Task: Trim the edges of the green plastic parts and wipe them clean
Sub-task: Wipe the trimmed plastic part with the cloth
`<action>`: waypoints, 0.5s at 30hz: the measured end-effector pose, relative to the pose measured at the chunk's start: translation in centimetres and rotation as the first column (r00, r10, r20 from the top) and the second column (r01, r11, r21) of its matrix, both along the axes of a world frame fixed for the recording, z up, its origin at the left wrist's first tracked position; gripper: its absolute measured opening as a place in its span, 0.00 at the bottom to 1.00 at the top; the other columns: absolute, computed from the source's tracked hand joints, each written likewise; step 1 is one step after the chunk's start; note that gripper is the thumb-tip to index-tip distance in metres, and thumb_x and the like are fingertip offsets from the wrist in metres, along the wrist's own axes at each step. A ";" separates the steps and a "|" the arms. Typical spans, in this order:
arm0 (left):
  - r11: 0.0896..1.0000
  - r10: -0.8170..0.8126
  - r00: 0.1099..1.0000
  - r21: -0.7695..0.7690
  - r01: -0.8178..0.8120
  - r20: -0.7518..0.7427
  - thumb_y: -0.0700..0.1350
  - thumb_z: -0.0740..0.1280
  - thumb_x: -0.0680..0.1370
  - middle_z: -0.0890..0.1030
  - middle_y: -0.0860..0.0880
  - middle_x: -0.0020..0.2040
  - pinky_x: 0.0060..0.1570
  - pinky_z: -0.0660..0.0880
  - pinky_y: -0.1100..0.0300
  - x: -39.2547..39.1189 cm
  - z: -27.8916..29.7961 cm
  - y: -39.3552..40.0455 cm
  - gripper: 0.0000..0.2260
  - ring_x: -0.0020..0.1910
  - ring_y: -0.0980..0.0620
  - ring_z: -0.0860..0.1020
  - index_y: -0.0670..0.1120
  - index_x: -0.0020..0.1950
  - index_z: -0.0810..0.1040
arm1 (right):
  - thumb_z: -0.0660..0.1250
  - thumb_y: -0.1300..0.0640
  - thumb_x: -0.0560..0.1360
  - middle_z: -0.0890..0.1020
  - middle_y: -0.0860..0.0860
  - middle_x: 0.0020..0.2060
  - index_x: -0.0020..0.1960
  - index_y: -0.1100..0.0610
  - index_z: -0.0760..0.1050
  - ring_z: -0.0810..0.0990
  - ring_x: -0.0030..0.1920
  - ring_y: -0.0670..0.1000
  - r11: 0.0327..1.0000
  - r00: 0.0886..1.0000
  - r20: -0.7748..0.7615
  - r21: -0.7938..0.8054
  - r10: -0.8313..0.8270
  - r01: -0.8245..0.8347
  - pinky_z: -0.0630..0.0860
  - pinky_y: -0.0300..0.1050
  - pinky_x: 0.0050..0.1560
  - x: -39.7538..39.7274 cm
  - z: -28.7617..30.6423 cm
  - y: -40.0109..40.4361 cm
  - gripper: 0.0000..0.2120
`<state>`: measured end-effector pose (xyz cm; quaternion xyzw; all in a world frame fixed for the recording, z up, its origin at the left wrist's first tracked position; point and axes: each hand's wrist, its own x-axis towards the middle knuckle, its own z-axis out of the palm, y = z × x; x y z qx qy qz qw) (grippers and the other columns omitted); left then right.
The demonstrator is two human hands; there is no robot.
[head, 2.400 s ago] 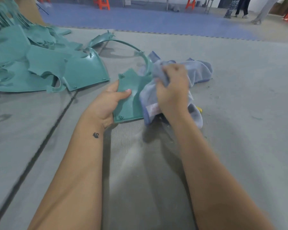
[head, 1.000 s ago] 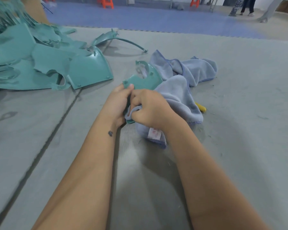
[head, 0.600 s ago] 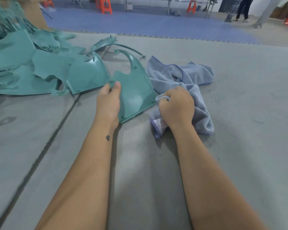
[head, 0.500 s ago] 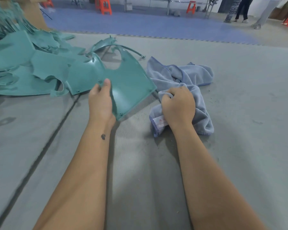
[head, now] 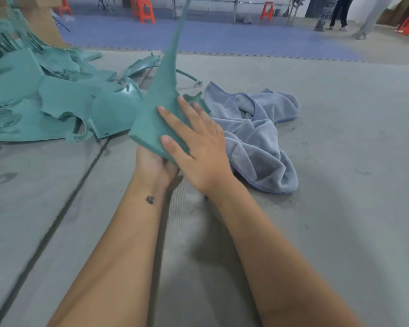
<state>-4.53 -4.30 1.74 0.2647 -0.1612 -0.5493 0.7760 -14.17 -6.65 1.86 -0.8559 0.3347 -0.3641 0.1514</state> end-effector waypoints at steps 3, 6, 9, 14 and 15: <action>0.980 -0.136 0.978 -0.166 0.109 -0.158 0.64 0.51 0.78 0.78 0.41 0.64 0.69 0.68 0.48 1.2 0.0 -0.2 0.32 0.66 0.42 0.75 0.41 0.64 0.78 | 0.59 0.46 0.82 0.58 0.47 0.78 0.74 0.41 0.65 0.52 0.78 0.50 0.997 0.995 -0.096 0.062 -0.037 0.043 0.49 0.55 0.76 -0.5 -0.6 -1.3 0.21; 0.958 -0.146 0.977 -0.268 0.100 -0.158 0.65 0.57 0.75 0.77 0.39 0.65 0.69 0.66 0.45 1.5 -0.4 -0.1 0.32 0.66 0.40 0.74 0.40 0.62 0.79 | 0.66 0.61 0.78 0.66 0.55 0.74 0.68 0.53 0.76 0.62 0.75 0.55 0.979 0.993 0.116 0.202 -0.010 -0.013 0.53 0.44 0.76 -0.8 -0.7 -2.1 0.18; 0.956 -0.028 0.988 -0.292 -0.018 -0.153 0.45 0.60 0.74 0.79 0.40 0.60 0.64 0.70 0.41 2.2 0.1 0.1 0.18 0.59 0.39 0.78 0.40 0.59 0.80 | 0.62 0.66 0.78 0.76 0.58 0.65 0.66 0.58 0.76 0.71 0.66 0.56 0.968 0.975 0.157 0.224 -0.154 0.117 0.64 0.46 0.70 -1.8 -0.9 -2.8 0.18; 0.975 0.114 0.981 -0.174 -0.141 -0.156 0.36 0.53 0.77 0.77 0.41 0.66 0.67 0.67 0.39 2.0 0.2 -0.1 0.23 0.66 0.39 0.74 0.43 0.71 0.71 | 0.57 0.53 0.83 0.84 0.47 0.50 0.57 0.52 0.79 0.80 0.52 0.43 0.783 0.882 0.397 0.620 -0.255 -0.053 0.72 0.43 0.61 -2.4 0.2 -2.6 0.12; 0.973 0.132 0.976 -0.163 -0.161 -0.172 0.37 0.53 0.78 0.76 0.41 0.67 0.67 0.67 0.39 2.1 0.1 -0.2 0.23 0.66 0.39 0.74 0.44 0.73 0.69 | 0.60 0.50 0.81 0.84 0.43 0.46 0.53 0.50 0.80 0.80 0.48 0.41 0.757 0.876 0.426 0.642 -0.223 -0.119 0.74 0.43 0.58 -2.4 0.5 -2.7 0.11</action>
